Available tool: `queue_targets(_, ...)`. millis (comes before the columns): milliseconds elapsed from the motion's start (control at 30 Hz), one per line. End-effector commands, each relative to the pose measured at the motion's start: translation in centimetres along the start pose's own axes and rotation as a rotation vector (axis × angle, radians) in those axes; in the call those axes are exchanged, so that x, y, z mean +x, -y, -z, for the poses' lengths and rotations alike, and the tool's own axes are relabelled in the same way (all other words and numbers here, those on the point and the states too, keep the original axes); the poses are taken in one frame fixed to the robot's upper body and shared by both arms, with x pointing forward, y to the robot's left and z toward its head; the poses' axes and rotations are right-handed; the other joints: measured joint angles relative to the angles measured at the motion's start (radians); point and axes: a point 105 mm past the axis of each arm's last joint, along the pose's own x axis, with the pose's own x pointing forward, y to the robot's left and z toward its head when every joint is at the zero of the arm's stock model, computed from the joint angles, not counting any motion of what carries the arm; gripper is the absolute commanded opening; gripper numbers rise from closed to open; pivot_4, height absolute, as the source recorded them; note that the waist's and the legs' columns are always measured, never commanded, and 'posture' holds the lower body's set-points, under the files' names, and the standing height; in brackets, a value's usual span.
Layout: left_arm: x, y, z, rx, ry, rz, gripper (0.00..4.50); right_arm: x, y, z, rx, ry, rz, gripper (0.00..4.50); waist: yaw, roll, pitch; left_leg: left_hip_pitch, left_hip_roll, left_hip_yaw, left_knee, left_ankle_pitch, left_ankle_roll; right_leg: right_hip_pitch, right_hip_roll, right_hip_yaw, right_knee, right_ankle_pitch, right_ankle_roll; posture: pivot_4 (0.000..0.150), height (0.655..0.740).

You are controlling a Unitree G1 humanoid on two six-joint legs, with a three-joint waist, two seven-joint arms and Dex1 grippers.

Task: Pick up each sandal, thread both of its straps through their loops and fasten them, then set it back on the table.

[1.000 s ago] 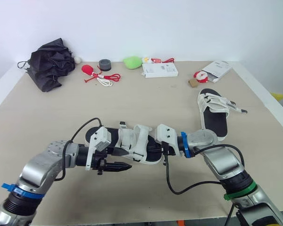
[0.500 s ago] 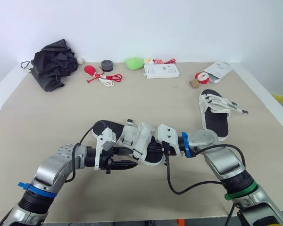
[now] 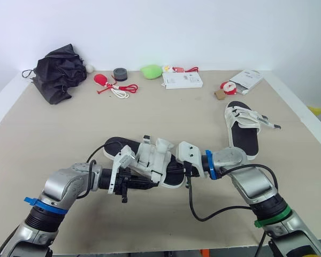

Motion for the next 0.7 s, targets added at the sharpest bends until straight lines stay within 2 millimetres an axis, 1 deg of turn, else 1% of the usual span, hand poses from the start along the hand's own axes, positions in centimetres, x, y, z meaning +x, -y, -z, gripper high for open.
queue_targets(33,-2.7,4.0,-0.5,0.026,-0.156,0.153,0.09,0.7,-1.1,2.3,0.055,-0.075,-0.040,0.00,-0.003,0.000,0.000,0.000,0.000,0.000,0.000,0.000,0.000,-0.001,0.001,0.000,0.000,-0.001,-0.001,0.150,0.7400)
queue_targets(133,-3.4,5.4,-0.3,0.022,-0.222,0.197,0.09,0.7,-1.0,2.3,0.054,-0.076,-0.038,0.00,-0.002,0.002,0.000,0.000,0.001,0.001,-0.002,-0.001,-0.001,-0.002,0.002,0.001,0.001,-0.002,-0.002,0.150,0.7400)
queue_targets(200,-3.4,6.4,-0.9,0.019,-0.219,0.243,0.09,0.7,-1.0,2.3,0.055,-0.075,-0.037,0.00,-0.001,0.002,0.000,0.000,0.001,0.001,-0.002,-0.001,-0.001,-0.002,0.002,0.001,0.001,-0.002,-0.003,0.150,0.7400)
queue_targets(267,-3.0,7.7,-2.8,0.025,-0.162,0.308,0.09,0.7,-1.0,2.3,0.055,-0.075,-0.036,0.00,0.000,0.001,0.001,0.000,0.002,0.001,-0.002,-0.001,-0.001,-0.002,0.002,0.000,0.001,-0.002,-0.003,0.150,0.7400)
queue_targets(333,-2.6,8.3,-4.4,0.017,-0.105,0.347,0.09,0.8,-1.0,2.3,0.055,-0.075,-0.037,0.00,0.000,0.001,0.001,0.000,0.002,0.000,-0.001,-0.001,-0.001,-0.002,0.002,0.000,0.001,-0.002,-0.003,0.150,0.7400)
queue_targets(367,-2.5,8.3,-5.1,0.008,-0.073,0.353,0.09,0.8,-1.0,2.3,0.055,-0.074,-0.037,0.00,0.000,0.001,0.001,0.000,0.002,0.000,0.000,-0.001,-0.001,-0.002,0.002,0.000,0.002,-0.002,-0.002,0.150,0.7400)
queue_targets(400,-2.2,7.9,-6.0,0.011,-0.030,0.341,0.09,0.8,-1.0,2.3,0.054,-0.074,-0.038,0.00,0.000,0.001,0.001,0.000,0.002,0.000,0.000,-0.001,-0.001,-0.002,0.003,0.000,0.001,-0.002,-0.002,0.150,0.7400)
queue_targets(467,-1.9,6.6,-7.5,0.010,0.060,0.278,0.09,0.9,-0.9,2.2,0.053,-0.072,-0.038,0.00,-0.001,0.001,0.001,0.000,0.002,0.000,0.000,-0.001,-0.001,-0.002,0.003,0.001,0.002,-0.002,-0.002,0.150,0.7400)
queue_targets(500,-1.8,6.1,-7.9,0.004,0.087,0.254,0.09,0.9,-0.9,2.2,0.053,-0.072,-0.037,0.00,-0.001,0.001,0.001,0.000,0.002,0.000,0.000,-0.001,-0.001,-0.002,0.003,0.001,0.002,-0.002,-0.002,0.150,0.7400)
queue_targets(567,-1.6,3.9,-9.5,-0.027,0.183,0.155,0.09,0.9,-0.9,2.2,0.052,-0.073,-0.037,0.00,0.000,0.001,0.001,-0.001,0.003,0.000,0.000,-0.001,-0.001,-0.002,0.004,0.001,0.003,-0.002,-0.003,0.150,0.7400)
queue_targets(600,-1.5,1.9,-10.1,-0.074,0.234,0.073,0.09,0.9,-0.9,2.2,0.051,-0.072,-0.038,0.00,0.000,0.001,0.001,-0.001,0.003,-0.001,0.000,-0.001,-0.001,-0.003,0.005,0.001,0.003,-0.002,-0.003,0.150,0.7400)
queue_targets(633,-1.1,-0.3,-10.1,-0.134,0.251,-0.019,0.09,1.0,-0.9,2.2,0.051,-0.071,-0.038,0.00,-0.001,0.001,0.001,0.000,0.003,-0.001,0.000,-0.001,-0.001,-0.003,0.005,0.001,0.004,-0.002,-0.003,0.150,0.7400)
queue_targets(667,-0.9,-1.6,-9.8,-0.174,0.251,-0.078,0.09,1.0,-0.9,2.2,0.050,-0.071,-0.038,0.00,0.002,0.002,0.000,0.000,0.003,-0.001,0.000,-0.001,-0.001,-0.003,0.005,0.002,0.005,-0.002,-0.003,0.150,0.7400)
queue_targets(700,-0.6,-2.2,-9.4,-0.203,0.238,-0.096,0.09,1.0,-0.9,2.2,0.050,-0.071,-0.038,0.00,0.002,0.002,0.000,0.002,0.002,-0.002,0.002,-0.001,-0.001,0.000,0.005,0.001,0.006,-0.002,-0.003,0.150,0.7400)
